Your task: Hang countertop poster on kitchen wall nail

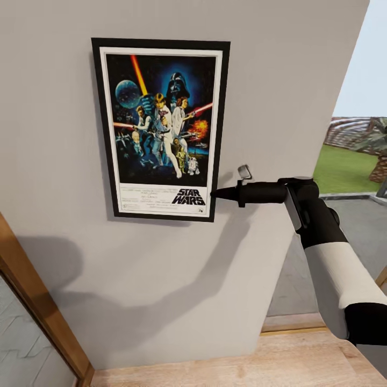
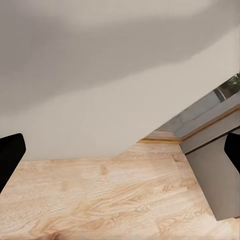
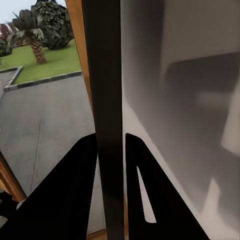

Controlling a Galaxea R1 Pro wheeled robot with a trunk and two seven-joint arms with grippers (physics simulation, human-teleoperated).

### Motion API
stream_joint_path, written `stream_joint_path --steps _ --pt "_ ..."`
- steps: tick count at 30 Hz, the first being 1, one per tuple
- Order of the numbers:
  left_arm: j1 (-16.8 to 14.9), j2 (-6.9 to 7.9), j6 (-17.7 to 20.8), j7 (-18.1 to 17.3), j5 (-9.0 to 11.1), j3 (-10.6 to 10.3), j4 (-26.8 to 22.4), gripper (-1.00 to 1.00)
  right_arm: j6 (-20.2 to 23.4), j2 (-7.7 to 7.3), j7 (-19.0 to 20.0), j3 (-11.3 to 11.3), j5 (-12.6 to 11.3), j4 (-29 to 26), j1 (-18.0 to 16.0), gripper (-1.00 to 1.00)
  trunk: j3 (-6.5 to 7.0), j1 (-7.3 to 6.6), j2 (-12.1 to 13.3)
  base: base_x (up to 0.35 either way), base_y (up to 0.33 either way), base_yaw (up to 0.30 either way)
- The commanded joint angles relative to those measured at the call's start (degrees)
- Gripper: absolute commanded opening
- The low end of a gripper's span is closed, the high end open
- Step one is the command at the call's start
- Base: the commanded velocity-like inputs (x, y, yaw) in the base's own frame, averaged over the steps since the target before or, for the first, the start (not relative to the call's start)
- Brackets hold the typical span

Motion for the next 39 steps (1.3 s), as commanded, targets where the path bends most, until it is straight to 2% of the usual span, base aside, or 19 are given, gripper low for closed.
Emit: stream_joint_path --steps 1,25,39 --pt "-0.05 0.01 -0.30 -0.14 0.27 -0.24 0.03 1.00 0.75 -0.06 0.06 0.14 -0.45 -0.01 -0.07 -1.00 -0.14 0.04 -0.13 -0.007 0.000 0.000" --pt "-0.05 0.07 -0.31 -0.19 0.27 -0.24 0.03 1.00 0.93 -0.06 -0.02 0.10 -0.37 -0.20 -0.07 -1.00 -0.14 0.04 -0.13 -0.001 0.000 0.000" --pt "-0.05 0.10 -0.31 -0.22 0.27 -0.24 0.03 1.00 2.96 0.02 -0.12 -0.03 -0.36 -0.37 -0.07 -1.00 -0.14 0.04 -0.13 0.000 0.000 0.000"
